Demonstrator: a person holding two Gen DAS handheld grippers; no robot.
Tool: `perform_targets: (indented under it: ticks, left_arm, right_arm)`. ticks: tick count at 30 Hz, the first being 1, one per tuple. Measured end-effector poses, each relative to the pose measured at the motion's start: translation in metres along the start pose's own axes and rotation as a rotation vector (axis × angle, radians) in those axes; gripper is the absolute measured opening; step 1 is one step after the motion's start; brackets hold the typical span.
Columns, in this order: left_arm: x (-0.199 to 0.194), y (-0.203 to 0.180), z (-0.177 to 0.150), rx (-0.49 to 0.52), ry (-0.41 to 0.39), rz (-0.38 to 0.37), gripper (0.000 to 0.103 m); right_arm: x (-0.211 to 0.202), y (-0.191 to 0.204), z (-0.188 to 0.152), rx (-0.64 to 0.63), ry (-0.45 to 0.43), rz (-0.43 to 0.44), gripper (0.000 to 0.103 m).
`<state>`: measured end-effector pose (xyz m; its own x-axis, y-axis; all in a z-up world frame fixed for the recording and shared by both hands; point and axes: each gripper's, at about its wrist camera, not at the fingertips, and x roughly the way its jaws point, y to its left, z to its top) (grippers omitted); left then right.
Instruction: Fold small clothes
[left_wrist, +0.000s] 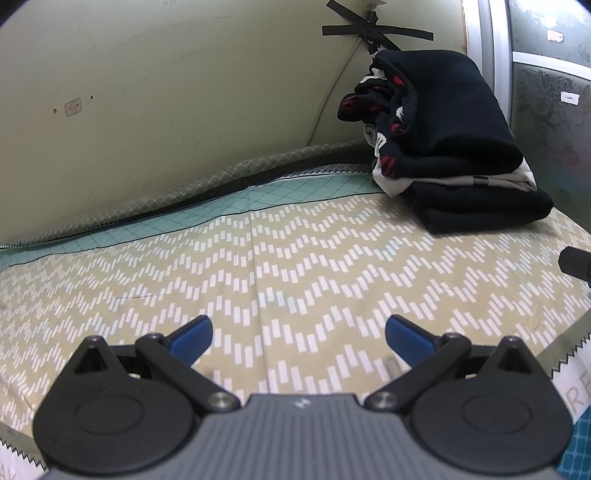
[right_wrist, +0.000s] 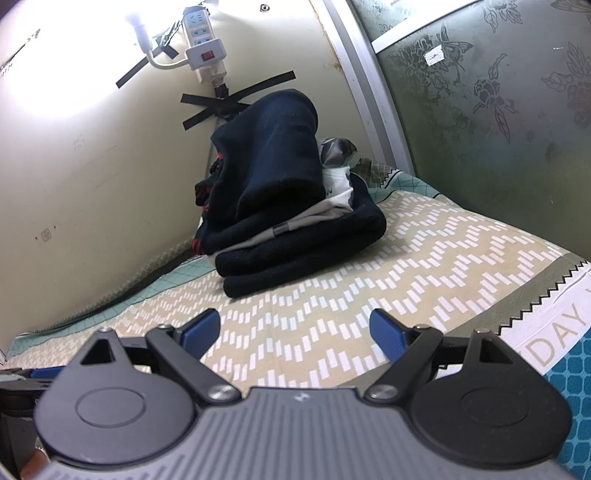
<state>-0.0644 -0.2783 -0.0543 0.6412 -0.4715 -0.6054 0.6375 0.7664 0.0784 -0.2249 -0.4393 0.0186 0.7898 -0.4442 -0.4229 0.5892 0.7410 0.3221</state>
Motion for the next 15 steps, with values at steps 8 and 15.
perform_targets:
  ticks: [8, 15]
  left_arm:
    - [-0.0011, -0.0019, -0.0006, 0.012, -0.005, 0.003, 0.103]
    - [-0.0011, -0.0021, -0.0004, 0.013, -0.005, 0.003, 0.103]
  right_arm:
    - [0.0, 0.0, 0.0, -0.001, 0.0, 0.0, 0.077]
    - [0.0002, -0.0001, 0.0, 0.0, 0.0, 0.0, 0.077]
